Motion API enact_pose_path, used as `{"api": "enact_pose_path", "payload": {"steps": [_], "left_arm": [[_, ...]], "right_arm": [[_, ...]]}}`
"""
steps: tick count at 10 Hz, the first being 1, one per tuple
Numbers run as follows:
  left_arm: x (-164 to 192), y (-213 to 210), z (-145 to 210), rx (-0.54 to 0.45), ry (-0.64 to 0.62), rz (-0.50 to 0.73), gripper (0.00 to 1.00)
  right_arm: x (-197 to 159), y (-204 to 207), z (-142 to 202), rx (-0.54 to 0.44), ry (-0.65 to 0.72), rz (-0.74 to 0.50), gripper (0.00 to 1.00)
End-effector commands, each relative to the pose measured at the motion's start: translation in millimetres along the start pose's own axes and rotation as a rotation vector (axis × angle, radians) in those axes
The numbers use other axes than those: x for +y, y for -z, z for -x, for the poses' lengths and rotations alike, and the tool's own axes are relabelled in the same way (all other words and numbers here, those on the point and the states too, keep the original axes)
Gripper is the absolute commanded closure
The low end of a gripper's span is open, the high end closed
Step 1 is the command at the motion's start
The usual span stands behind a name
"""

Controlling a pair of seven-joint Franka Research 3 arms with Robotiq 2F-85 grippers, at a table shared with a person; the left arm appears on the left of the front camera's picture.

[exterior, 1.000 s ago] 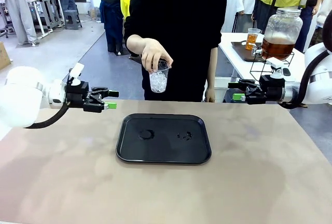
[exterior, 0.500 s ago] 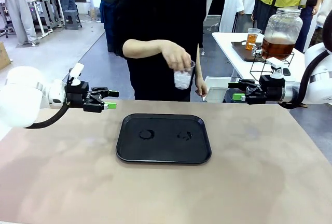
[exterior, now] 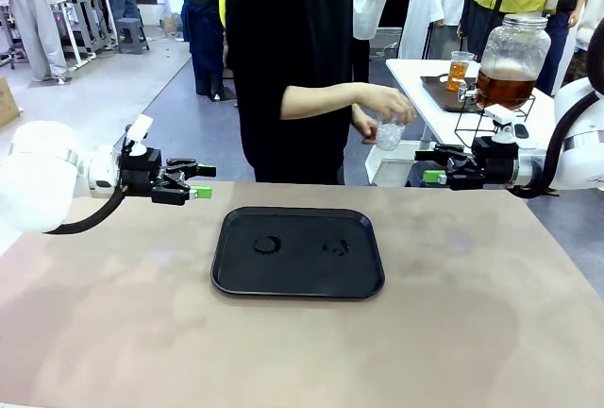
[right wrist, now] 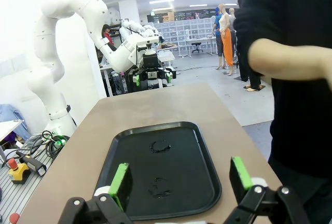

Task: Pour the drink into the iced cup.
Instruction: Open the gripper to release the iced cup you were holding.

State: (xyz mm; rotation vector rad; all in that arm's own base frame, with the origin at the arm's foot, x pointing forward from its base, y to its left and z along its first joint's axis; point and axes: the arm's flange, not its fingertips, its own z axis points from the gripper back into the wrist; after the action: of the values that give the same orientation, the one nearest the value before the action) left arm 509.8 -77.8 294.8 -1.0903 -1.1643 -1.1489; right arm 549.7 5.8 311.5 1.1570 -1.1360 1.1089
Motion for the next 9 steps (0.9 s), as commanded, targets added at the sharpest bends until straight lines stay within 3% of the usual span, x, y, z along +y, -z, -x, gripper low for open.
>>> {"api": "enact_pose_path", "payload": {"steps": [1,9], "left_arm": [[0.4,1.4,-1.9,0.005,-0.006,-0.004,0.00],[0.4,1.4,-1.9,0.005,-0.006,-0.004,0.00]], "right_arm": [[-0.3,-0.8,-3.5,0.004,0.011,-0.013,0.00],[-0.3,-0.8,-3.5,0.004,0.011,-0.013,0.00]]}}
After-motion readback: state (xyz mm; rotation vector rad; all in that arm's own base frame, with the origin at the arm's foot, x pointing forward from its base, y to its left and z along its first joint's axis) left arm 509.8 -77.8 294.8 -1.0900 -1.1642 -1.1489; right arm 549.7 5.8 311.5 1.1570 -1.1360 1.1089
